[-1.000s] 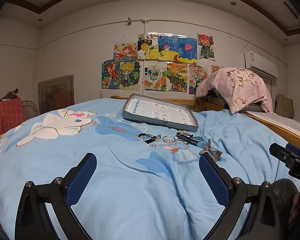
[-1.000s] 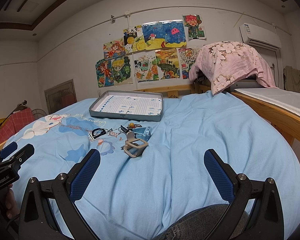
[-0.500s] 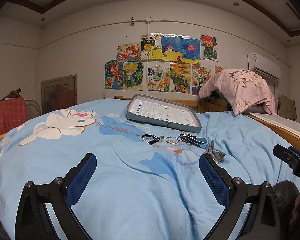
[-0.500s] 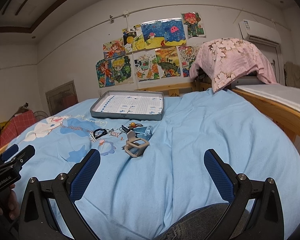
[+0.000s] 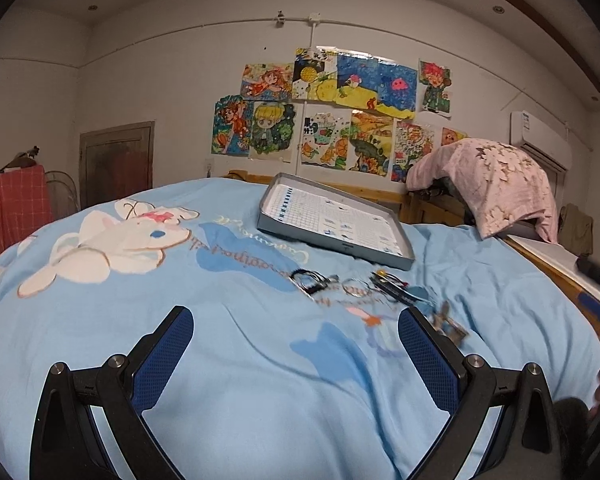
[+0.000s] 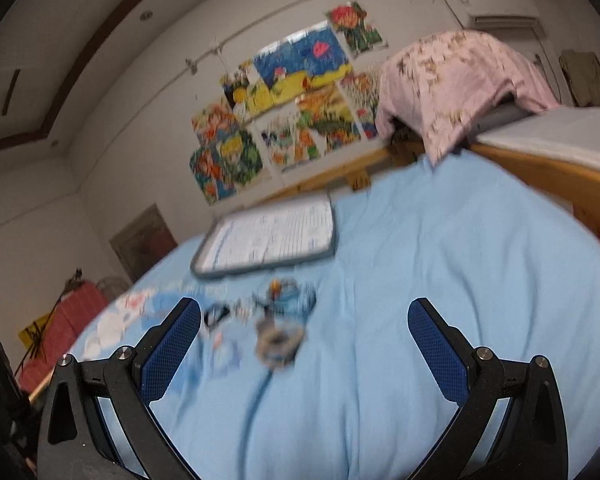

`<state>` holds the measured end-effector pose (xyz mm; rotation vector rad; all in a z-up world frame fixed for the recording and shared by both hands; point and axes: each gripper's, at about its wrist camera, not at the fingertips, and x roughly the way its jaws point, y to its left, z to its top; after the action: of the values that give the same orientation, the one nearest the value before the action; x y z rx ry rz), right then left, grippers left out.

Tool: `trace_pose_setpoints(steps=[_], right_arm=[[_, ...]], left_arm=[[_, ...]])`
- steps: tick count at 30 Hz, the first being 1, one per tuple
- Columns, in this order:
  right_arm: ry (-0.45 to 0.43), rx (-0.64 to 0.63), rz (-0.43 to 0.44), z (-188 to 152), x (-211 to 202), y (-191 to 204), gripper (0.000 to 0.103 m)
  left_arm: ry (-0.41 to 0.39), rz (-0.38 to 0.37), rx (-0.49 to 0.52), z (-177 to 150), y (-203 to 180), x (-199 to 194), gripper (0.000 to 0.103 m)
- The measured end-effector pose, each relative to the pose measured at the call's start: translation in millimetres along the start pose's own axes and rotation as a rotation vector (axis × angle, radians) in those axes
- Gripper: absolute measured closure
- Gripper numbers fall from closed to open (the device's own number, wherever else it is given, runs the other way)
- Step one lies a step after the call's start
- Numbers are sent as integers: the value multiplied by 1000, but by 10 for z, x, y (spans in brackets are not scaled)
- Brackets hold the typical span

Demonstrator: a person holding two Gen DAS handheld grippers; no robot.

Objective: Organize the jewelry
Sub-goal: 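Grasp the beige plastic frame with the right tool while the left tool grasps a small silver pin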

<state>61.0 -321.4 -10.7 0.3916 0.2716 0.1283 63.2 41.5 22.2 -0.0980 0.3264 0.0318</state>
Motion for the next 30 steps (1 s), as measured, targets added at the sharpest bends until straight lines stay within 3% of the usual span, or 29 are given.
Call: trace_pose_setpoints(steps=[6, 11, 15, 19, 22, 30], right_arm=[[-121, -98, 20, 376, 182, 300, 1], [-152, -148, 61, 486, 432, 569, 1], [-118, -168, 80, 375, 696, 658, 1], [-72, -188, 41, 156, 961, 658, 1], [-4, -189, 9, -91, 1107, 645, 1], [158, -187, -66, -280, 1358, 558, 1]], left_arm=[[18, 4, -15, 290, 153, 403, 0], [39, -1, -68, 407, 306, 746, 0], [72, -15, -81, 450, 378, 1074, 0], [126, -66, -79, 432, 351, 1422, 0], [149, -104, -65, 393, 270, 1594, 0], [207, -156, 5, 284, 49, 1883, 1]])
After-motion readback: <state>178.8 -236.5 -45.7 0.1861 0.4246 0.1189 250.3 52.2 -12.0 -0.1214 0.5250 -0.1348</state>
